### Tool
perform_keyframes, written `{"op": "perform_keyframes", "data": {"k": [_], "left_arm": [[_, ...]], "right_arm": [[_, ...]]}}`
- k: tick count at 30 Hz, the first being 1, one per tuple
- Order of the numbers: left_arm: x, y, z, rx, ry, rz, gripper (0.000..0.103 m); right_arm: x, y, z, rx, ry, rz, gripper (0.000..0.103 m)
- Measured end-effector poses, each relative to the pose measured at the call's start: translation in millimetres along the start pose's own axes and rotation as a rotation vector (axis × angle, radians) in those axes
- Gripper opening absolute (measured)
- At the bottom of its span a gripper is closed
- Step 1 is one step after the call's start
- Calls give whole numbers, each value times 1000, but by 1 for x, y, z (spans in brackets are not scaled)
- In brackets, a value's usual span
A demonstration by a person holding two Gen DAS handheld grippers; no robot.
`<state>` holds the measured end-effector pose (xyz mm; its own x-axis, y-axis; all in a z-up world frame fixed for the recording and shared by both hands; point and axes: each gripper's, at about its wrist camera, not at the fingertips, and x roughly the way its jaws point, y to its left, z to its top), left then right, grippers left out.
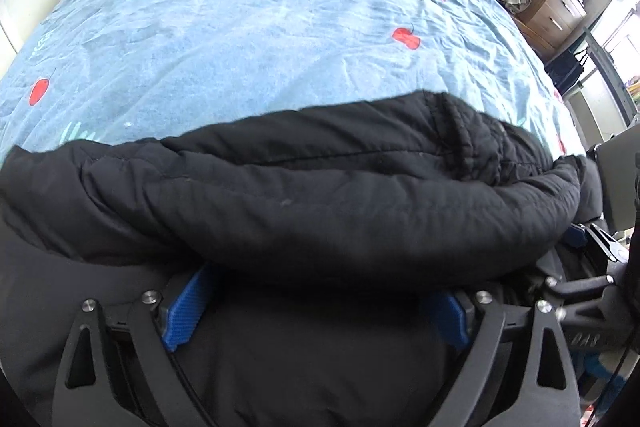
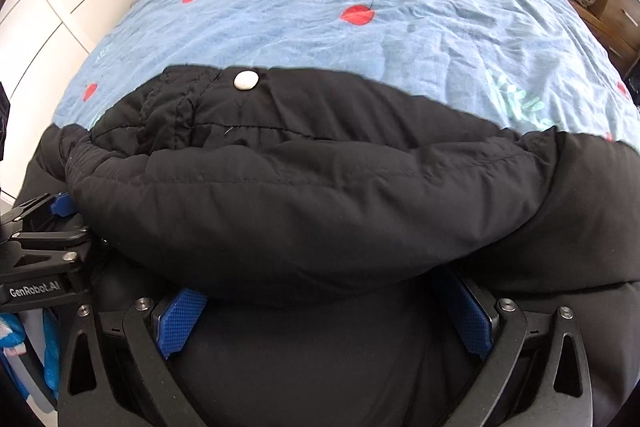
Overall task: Fold large clothes
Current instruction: 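Press and smooth the folded jacket bundle with both tools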
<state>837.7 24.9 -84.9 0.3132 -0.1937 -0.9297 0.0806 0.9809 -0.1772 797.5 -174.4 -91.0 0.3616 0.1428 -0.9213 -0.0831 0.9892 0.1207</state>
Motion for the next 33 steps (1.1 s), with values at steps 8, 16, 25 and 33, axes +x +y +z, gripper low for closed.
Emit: {"op": "perform_keyframes", "data": {"k": [8,16,25,33], "left_arm": [[-24,67,14,-176,1,155,95],[-107,104,-9,-218,-192,163,95],[-84,-1,-24,-24,-148,9,95],[-40,-13,4,-62,-102,69,95]], "right_arm": [[-13,-93,-2,192,17,-171,102],[-70,-145,-24,272,-75,-229,99],[-94,-47,-36,55,-179,-47,100],[-46,-33,-10,69,-93,-59,100]]}}
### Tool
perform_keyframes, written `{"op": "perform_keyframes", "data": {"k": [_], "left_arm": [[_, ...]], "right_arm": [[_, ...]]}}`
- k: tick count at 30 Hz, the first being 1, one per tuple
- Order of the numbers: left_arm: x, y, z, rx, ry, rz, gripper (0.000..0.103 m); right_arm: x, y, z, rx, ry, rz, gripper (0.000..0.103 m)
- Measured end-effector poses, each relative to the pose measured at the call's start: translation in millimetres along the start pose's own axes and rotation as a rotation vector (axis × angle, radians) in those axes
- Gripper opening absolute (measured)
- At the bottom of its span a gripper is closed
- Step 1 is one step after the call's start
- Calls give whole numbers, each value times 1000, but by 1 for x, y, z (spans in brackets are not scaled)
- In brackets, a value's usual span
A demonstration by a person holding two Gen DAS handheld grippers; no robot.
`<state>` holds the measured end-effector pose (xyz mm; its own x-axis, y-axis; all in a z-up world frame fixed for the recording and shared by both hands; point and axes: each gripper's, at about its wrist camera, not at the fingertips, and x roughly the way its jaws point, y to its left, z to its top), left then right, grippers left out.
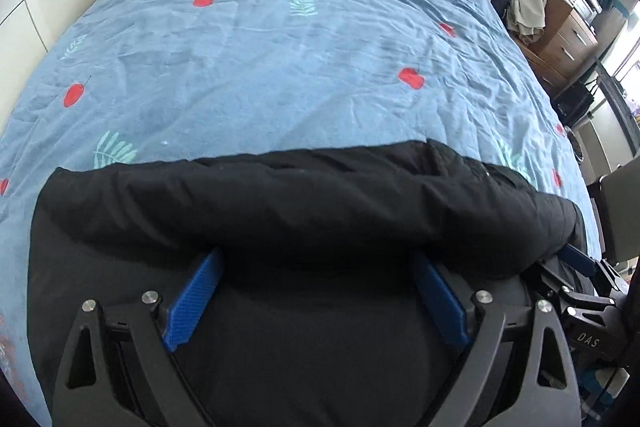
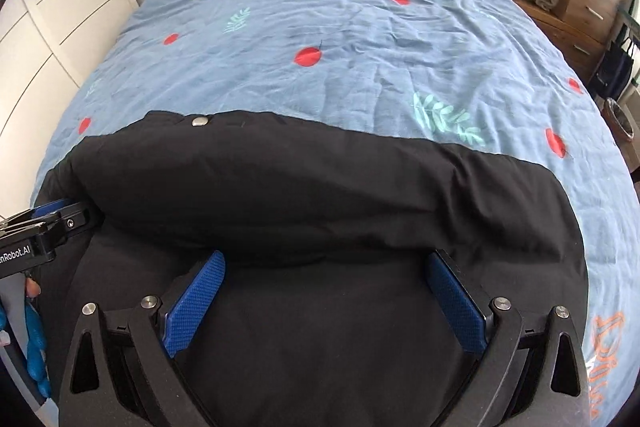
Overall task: Fold large clothes
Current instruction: 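Press and smooth the folded jacket bundle with both tools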
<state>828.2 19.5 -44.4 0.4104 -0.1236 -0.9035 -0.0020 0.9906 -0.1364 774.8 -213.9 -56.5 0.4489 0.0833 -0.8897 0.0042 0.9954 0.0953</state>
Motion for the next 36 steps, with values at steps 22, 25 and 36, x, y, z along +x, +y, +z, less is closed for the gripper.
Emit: {"op": "perform_keyframes", "data": {"k": [22,25,36], "left_arm": [[-110,7,-99,132,-253,84,95],[-116,9,-107,129,-262,80,95],[-113,17,-125,132,-250,81,95]], "right_arm": [[-91,52,-64,-184,-141,150,100],[-96,66,-70,-215,-152,161,100],[-104,88,-93,-297,-160,159,100]]}}
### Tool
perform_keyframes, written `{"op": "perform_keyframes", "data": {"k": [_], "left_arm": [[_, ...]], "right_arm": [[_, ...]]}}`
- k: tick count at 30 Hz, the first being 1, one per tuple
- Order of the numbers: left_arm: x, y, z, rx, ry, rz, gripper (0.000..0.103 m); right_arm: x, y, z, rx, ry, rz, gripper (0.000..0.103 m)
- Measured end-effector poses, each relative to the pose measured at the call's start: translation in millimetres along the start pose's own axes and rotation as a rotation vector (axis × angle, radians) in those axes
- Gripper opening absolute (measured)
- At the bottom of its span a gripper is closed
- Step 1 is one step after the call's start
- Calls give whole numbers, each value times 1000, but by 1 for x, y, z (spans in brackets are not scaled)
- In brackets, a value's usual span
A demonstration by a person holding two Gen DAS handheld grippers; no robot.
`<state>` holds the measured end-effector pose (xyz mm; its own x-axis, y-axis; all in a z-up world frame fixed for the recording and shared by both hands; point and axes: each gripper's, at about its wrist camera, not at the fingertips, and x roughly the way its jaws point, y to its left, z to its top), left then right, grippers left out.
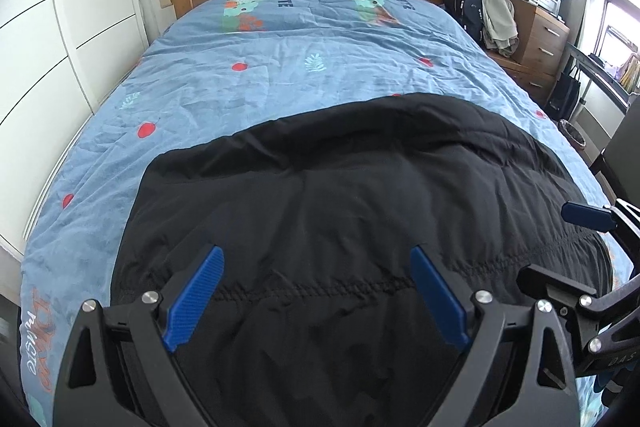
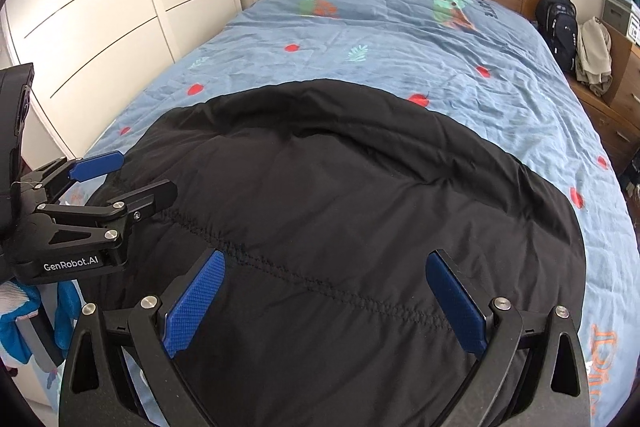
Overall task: Fold large clothes
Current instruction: 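Press and smooth the folded jacket bundle with both tools, then slide both open tools along the jacket bundle, pressing it flat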
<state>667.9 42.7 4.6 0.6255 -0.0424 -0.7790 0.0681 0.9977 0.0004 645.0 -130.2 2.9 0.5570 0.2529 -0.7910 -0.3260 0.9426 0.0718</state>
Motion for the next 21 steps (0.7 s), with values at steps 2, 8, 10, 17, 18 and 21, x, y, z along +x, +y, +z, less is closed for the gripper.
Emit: {"op": "perform_keyframes", "data": {"k": [2,8,10,17,18,21], "left_arm": [[5,1,-5,0,12,1,95],[33,18,-34,-15,76,3,95],[36,29,-44,-15,77,-1,95],[35,78,-62,-84,108,-18,95],[35,86,-64,-99,112,-17,95],[34,104,-70,-138,128,8,95]], "right_arm": [[2,1,-5,-10,5,-2,100],[21,-17,-26,-5,61,-27,99],[24,-34,-35,3,74,-49,99],[17,-119,-63,116,116,-145,101],[15,-130,-67,134,123,-161,101],[13,-163,-77,213,155,-195,101]]}}
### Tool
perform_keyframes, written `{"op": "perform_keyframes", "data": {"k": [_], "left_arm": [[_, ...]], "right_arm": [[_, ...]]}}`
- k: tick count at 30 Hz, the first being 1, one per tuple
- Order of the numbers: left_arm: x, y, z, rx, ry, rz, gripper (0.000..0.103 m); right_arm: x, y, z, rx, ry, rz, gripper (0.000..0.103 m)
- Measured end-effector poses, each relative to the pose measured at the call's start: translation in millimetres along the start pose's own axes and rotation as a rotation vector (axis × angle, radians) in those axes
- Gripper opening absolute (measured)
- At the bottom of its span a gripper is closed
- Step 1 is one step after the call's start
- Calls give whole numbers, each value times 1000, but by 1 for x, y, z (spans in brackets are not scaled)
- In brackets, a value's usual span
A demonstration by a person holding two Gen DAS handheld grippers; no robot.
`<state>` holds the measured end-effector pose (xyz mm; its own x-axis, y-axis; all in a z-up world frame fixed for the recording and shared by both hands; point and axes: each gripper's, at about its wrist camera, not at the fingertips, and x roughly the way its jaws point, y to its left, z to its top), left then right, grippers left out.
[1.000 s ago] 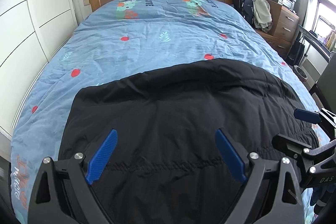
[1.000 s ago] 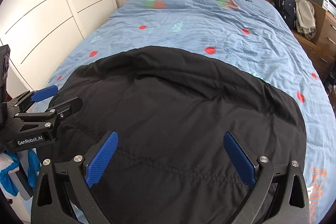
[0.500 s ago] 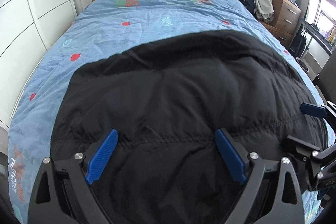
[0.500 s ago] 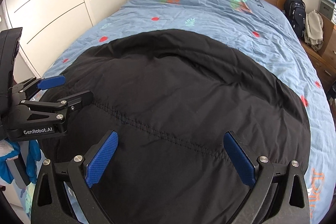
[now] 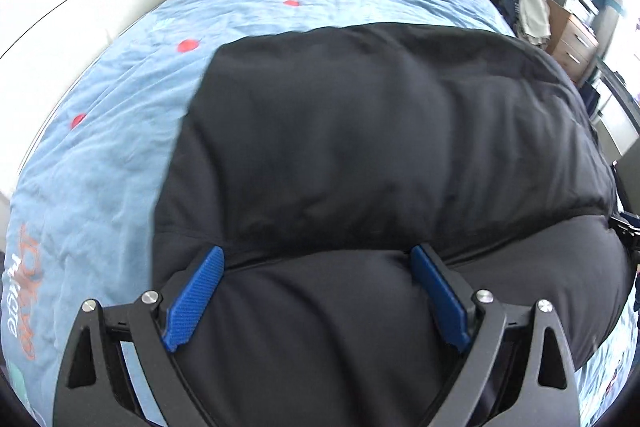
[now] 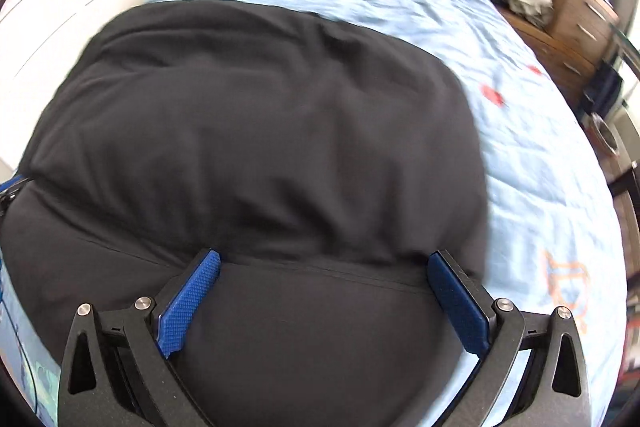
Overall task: Fold large clothes
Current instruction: 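Slide both open tools along the jacket bundle, pressing it flat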
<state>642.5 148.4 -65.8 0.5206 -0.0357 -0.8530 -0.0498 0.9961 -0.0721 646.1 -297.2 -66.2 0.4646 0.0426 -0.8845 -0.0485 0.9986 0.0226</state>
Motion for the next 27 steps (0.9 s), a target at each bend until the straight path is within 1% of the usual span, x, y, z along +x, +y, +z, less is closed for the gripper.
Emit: {"op": "perform_keyframes", "data": {"k": [1,3,5,6,10,12,13,16,19,24,27], "left_arm": [[-1,5,0,-19,3,10,95],[-9,10,1,-56,-16,30,95],[-16,9,6,-57,-43,37,95],[-19,5,11,-51,-56,31,95],[-17,-13,38,-41,-79,-39,95],[-10,-24,51,-34,-79,-77,95],[-7,-29,52,-25,-75,-85,95],[18,-49,62,15,-52,-83,95],[41,-56,77,34,-31,-70,95],[71,-53,101,9,-20,-62,95],[88,-56,114,19,-7,-50,97]], "right_arm": [[0,-8,-1,29,10,-5,101],[-3,-13,0,43,14,-19,101],[-10,-8,4,51,7,-41,101],[-15,-3,6,51,-9,-36,101],[-33,32,28,29,-90,61,101],[-35,55,41,11,-114,114,101],[-33,66,46,0,-121,134,101],[-18,103,59,-36,-127,180,101],[11,120,70,-44,-104,180,101],[42,116,99,33,-83,185,101],[60,110,117,62,-66,182,102]]}}
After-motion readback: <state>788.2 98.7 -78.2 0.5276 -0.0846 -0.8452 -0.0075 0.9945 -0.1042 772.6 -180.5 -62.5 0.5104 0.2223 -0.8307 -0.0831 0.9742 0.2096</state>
